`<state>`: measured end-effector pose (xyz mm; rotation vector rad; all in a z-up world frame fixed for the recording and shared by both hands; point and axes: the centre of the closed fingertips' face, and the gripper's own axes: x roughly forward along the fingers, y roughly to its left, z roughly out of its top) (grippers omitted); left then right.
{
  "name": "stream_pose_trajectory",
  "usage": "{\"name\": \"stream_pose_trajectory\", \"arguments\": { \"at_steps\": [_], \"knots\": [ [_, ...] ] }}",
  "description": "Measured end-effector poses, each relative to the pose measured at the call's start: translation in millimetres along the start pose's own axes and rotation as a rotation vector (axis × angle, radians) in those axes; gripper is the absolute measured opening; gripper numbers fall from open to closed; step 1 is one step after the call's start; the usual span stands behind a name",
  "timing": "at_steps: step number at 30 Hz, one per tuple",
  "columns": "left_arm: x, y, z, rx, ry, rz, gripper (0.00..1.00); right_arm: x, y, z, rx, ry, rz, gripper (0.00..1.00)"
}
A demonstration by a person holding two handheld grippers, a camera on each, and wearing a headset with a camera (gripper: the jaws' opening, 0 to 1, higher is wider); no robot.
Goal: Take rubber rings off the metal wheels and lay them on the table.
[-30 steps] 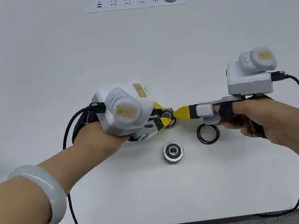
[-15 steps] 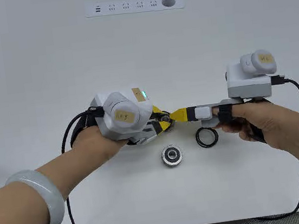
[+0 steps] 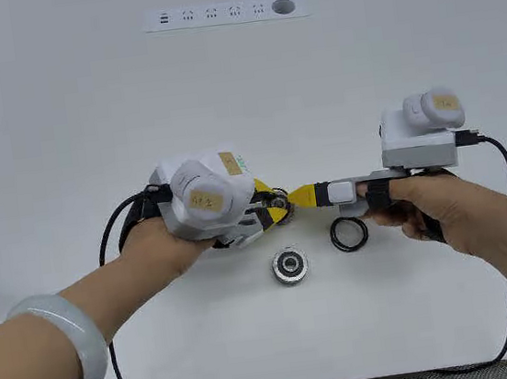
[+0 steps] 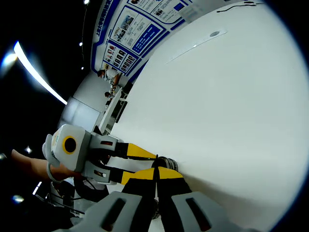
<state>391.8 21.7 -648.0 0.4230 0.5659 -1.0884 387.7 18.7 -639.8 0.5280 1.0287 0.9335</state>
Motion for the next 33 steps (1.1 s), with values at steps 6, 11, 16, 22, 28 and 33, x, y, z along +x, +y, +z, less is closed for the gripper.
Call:
{"name": "stream_pose_trajectory", "arguments": {
  "at_steps": [6, 11, 16, 22, 28, 33],
  "knots": [
    [-6.1, 3.1, 5.6, 0.009, -0.021, 0.015, 0.21, -0.7, -0.6, -0.5, 0.002, 0.002, 0.000, 0.02],
    [-8.0, 4.7, 4.3, 0.000, -0.022, 0.020, 0.25, -0.8, 0.5, 0.2, 0.002, 0.002, 0.003, 0.02],
    [-10.1, 3.6, -0.8, -0.008, -0.012, 0.016, 0.28, -1.5, 3.4, 0.0, 0.001, 0.000, 0.011, 0.02],
    [-15.3, 4.1, -8.5, -0.019, -0.004, 0.025, 0.33, -2.8, 7.8, 0.1, -0.002, -0.004, 0.019, 0.02],
    [-21.5, 4.3, -19.7, -0.033, 0.010, 0.037, 0.35, -5.1, 12.8, -1.1, -0.005, -0.012, 0.026, 0.02],
    [-26.7, 6.1, -24.9, -0.057, 0.011, 0.052, 0.37, -10.8, 20.2, 2.4, -0.005, -0.032, 0.041, 0.02]
  ]
}}
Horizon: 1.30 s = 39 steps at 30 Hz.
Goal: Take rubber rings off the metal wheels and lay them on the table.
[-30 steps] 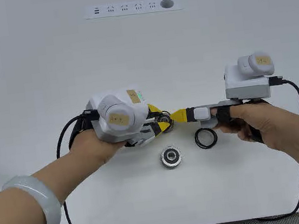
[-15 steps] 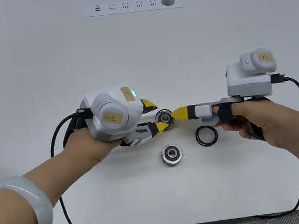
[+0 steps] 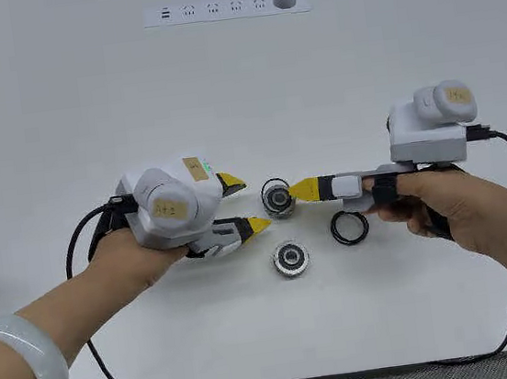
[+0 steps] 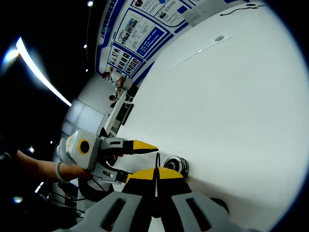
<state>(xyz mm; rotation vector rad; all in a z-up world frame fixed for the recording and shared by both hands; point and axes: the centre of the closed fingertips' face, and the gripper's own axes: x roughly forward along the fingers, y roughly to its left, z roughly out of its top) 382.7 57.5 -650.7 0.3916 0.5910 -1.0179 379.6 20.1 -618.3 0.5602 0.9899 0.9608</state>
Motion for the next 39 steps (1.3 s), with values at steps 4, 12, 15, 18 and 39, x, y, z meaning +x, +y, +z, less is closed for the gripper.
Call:
{"name": "stream_pose_trajectory", "arguments": {
  "at_steps": [4, 12, 15, 18, 39],
  "knots": [
    [-2.2, 1.1, -2.4, -0.008, -0.001, 0.007, 0.39, -6.4, 3.7, 1.8, 0.004, -0.019, 0.007, 0.02],
    [-8.7, 0.2, -6.4, -0.033, -0.002, 0.016, 0.41, -30.8, -4.8, -11.7, 0.037, -0.041, -0.016, 0.02],
    [-11.2, -0.5, -7.8, -0.039, 0.000, 0.021, 0.41, -40.5, -12.5, -18.0, 0.060, -0.053, -0.037, 0.02],
    [-12.7, -2.0, -10.0, -0.043, 0.006, 0.022, 0.41, -47.9, -18.1, -23.5, 0.079, -0.060, -0.052, 0.02],
    [-33.9, -11.3, -15.4, -0.108, -0.033, 0.041, 0.41, -71.9, -50.1, -45.5, 0.069, -0.048, -0.165, 0.03]
  ]
}}
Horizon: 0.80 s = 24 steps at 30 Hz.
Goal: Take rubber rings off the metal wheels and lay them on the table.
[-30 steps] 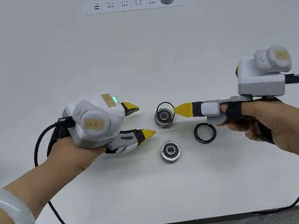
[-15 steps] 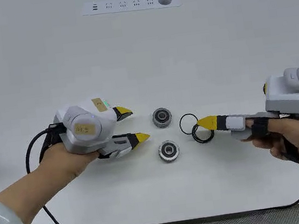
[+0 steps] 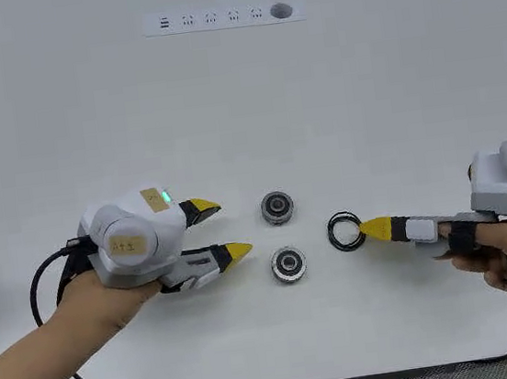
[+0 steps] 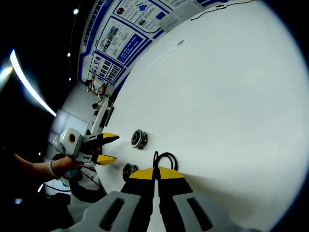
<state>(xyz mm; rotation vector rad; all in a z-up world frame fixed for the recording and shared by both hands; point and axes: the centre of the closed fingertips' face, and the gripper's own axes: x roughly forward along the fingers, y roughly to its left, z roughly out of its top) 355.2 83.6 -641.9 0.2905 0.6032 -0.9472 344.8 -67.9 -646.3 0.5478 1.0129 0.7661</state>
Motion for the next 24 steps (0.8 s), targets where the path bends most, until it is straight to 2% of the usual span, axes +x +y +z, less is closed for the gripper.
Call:
{"name": "stream_pose_trajectory", "arguments": {
  "at_steps": [9, 12, 13, 14, 15, 20, 24],
  "knots": [
    [-13.6, -4.2, -11.6, -0.038, 0.004, 0.022, 0.40, -3.9, -1.7, -1.9, -0.132, 0.028, -0.046, 0.12],
    [-18.9, -6.4, -13.4, -0.049, 0.002, 0.029, 0.40, -5.2, 2.8, -2.5, -0.159, 0.030, -0.039, 0.16],
    [-21.5, -7.4, -13.0, -0.051, -0.002, 0.032, 0.40, -5.6, 3.5, -2.9, -0.217, 0.038, -0.045, 0.18],
    [-23.0, -8.1, -12.2, -0.058, -0.008, 0.033, 0.40, -5.5, 4.0, -3.9, -0.238, 0.044, -0.050, 0.21],
    [-25.2, -8.1, -12.4, -0.067, -0.011, 0.038, 0.40, -5.4, 4.3, -8.0, -0.258, 0.069, -0.061, 0.23],
    [-32.7, -9.7, -12.8, -0.080, -0.020, 0.055, 0.40, -2.9, 5.6, -16.7, -0.475, 0.146, -0.096, 0.33],
    [-38.2, -10.8, -14.2, -0.082, -0.022, 0.065, 0.40, -2.1, -2.5, -20.1, -0.667, 0.209, -0.173, 0.42]
  ]
}}
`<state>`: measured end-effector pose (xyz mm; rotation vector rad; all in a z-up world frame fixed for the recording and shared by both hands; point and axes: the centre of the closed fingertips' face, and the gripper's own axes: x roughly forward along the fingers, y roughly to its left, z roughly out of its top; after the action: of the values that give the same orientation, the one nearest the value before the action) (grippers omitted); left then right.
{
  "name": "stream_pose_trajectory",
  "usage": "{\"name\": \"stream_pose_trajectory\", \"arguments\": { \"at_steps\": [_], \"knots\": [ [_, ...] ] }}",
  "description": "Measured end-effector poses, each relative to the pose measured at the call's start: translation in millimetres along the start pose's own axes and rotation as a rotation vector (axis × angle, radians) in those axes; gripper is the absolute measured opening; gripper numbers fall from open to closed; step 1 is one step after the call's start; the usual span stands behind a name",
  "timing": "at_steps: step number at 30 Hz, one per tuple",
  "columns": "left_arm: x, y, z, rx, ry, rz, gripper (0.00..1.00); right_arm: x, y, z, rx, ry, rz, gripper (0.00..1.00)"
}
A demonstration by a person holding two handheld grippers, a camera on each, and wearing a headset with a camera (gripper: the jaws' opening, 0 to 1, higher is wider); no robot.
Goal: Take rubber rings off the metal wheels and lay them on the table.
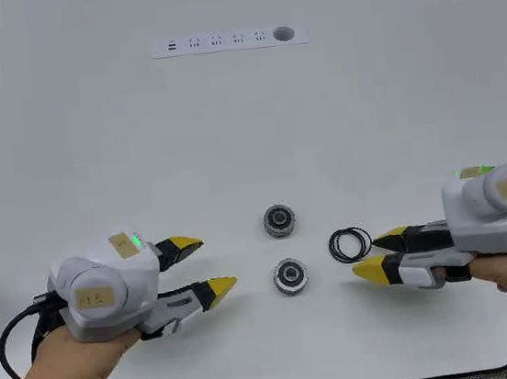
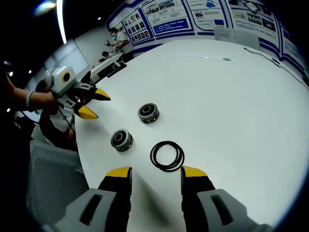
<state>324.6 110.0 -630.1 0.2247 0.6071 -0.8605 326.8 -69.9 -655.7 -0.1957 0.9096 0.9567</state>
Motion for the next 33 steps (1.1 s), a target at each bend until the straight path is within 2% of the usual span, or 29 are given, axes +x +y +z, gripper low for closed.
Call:
{"name": "stream_pose_trajectory", "arguments": {
  "at_steps": [1, 3, 4, 7, 13, 21, 25, 33],
  "knots": [
    [-1.8, -0.1, 0.5, 0.003, -0.002, 0.005, 0.40, 1.1, 1.0, -1.5, -0.045, 0.011, -0.005, 0.43],
    [-3.4, 0.5, 0.1, 0.003, 0.000, 0.007, 0.40, 1.9, 1.9, -4.1, -0.081, 0.027, -0.018, 0.48],
    [-5.5, 1.3, 0.8, 0.001, -0.007, 0.012, 0.40, 2.3, 4.2, -2.8, -0.109, 0.018, -0.018, 0.51],
    [-9.4, 2.0, 2.5, -0.002, -0.017, 0.017, 0.40, 0.5, 10.2, -4.5, -0.098, 0.019, 0.001, 0.54],
    [-16.7, -2.2, 3.5, -0.013, -0.036, 0.013, 0.43, -8.3, 17.8, -4.9, -0.111, 0.005, 0.002, 0.58],
    [-26.8, -14.6, 2.1, -0.025, -0.061, -0.009, 0.52, -20.0, 28.8, -2.7, -0.121, -0.059, -0.013, 0.67],
    [-31.3, -17.6, 0.3, -0.027, -0.064, -0.010, 0.55, -23.7, 33.9, -0.5, -0.121, -0.102, -0.027, 0.78],
    [-38.4, -20.6, -4.3, -0.044, -0.077, -0.009, 0.60, -27.5, 40.3, -8.2, -0.114, -0.138, -0.060, 0.84]
  ]
}}
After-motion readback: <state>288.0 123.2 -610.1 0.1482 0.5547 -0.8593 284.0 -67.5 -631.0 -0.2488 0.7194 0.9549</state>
